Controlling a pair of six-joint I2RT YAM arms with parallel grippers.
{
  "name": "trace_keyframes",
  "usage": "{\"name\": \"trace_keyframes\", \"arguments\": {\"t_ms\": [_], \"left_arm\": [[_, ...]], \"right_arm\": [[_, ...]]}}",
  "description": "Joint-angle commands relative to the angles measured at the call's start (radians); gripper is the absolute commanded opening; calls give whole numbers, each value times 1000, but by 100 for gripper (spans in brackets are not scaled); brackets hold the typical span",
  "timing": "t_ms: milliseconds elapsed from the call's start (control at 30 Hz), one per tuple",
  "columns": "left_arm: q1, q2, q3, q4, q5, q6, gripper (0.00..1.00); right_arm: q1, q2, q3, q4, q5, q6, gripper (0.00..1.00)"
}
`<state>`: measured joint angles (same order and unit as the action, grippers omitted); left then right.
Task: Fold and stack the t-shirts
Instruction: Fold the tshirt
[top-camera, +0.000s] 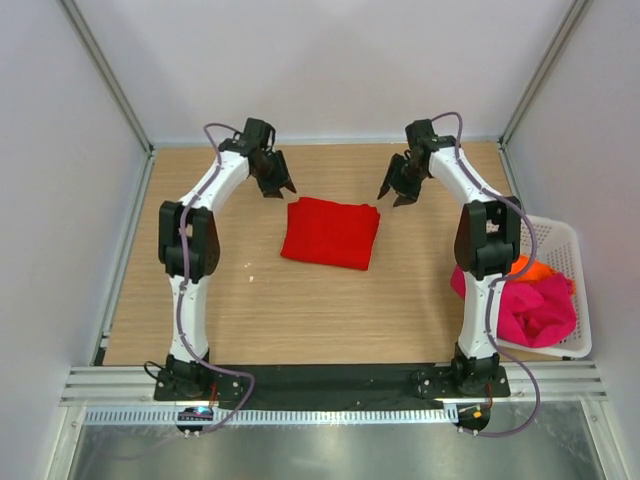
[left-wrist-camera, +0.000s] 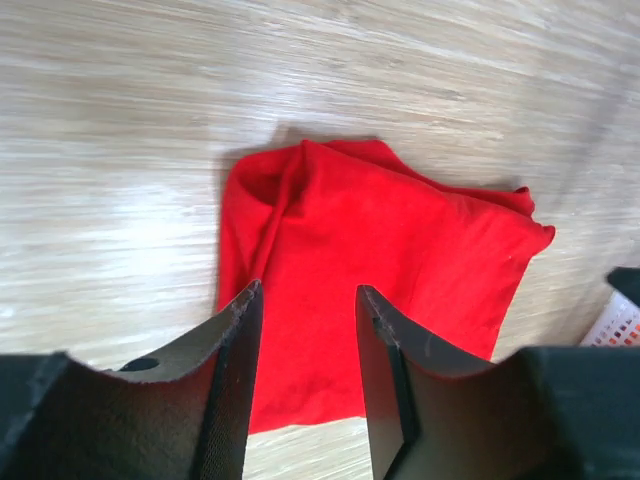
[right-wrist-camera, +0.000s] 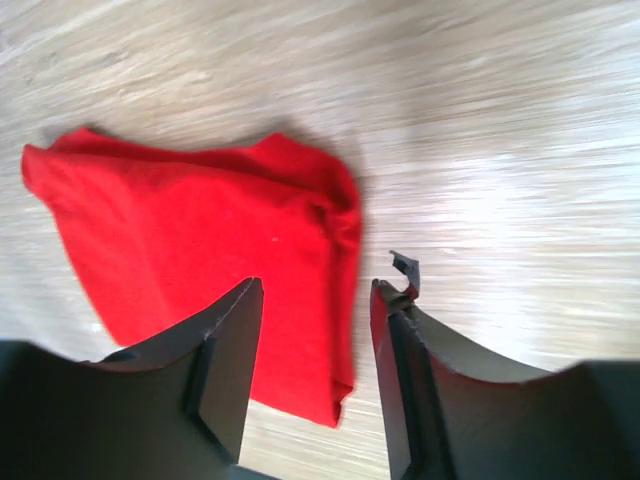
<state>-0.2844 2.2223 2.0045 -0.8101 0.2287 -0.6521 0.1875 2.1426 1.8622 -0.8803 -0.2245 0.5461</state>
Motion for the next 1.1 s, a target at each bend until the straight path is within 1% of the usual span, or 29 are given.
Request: {"name": "trace_keyframes", "arguments": {"t_ms": [0,67,100,133,167,200,233,267,300,333,367,400,433,533,567,633,667,733,767,800,867,933,1033,1067], "left_arm": [[7,-145,-48,8,-49,37,43],[5,-202,-108,69,52,23,40],[4,-214,-184,101,99,-1,35],[-5,-226,-214,155,141,-9,33],[-12,-228,-243,179,191,-15,31],[-19,-228,-284,208,220,-17,29],[-25,-224,-311,294,266,-39,27],[-27,-222,-335,351,334,-62,25],[-29,-220,-392,409,366,-89,19],[-32,-214,-409,463,389,-142,16],[-33,-198,-423,532,403,-161,14],[-38,-190,-446,552,414,-175,11],[-38,-182,-455,571,420,-184,10],[-38,-165,-516,589,403,-182,8],[-39,-162,-530,594,396,-176,8],[-38,-159,-567,604,377,-166,8],[-39,-158,-573,609,376,-156,8],[-38,-147,-587,623,371,-149,8],[-39,-141,-584,627,371,-150,8],[-39,-133,-582,628,376,-149,8],[-39,-135,-570,632,382,-149,8],[-39,-150,-556,631,380,-147,8],[-38,-148,-509,635,389,-159,10],[-38,-139,-471,640,403,-167,11]], "right_arm": [[10,-72,59,-77,73,-94,56],[32,-122,-35,-30,15,-77,58],[39,-139,-76,57,-46,-57,58],[47,-167,-159,111,-79,-46,58],[53,-171,-194,165,-113,-26,56],[56,-171,-225,269,-166,30,54],[58,-161,-276,327,-258,70,47],[56,-155,-297,386,-294,99,41],[58,-148,-319,508,-318,127,35],[56,-142,-351,576,-376,199,23],[56,-118,-359,630,-390,227,15],[55,-101,-359,699,-398,251,8],[55,-86,-360,728,-412,270,1],[47,-4,-382,854,-458,368,1],[46,23,-397,947,-472,385,1],[30,54,-429,1009,-481,403,1],[24,86,-443,1103,-498,437,1],[4,124,-468,1196,-529,494,1],[-2,146,-478,1259,-541,573,1],[-5,181,-486,1370,-561,600,1],[-13,207,-472,1403,-572,620,1],[-13,212,-454,1402,-588,621,1],[-13,173,-423,1342,-605,597,1],[-14,146,-416,1249,-601,572,1]]}}
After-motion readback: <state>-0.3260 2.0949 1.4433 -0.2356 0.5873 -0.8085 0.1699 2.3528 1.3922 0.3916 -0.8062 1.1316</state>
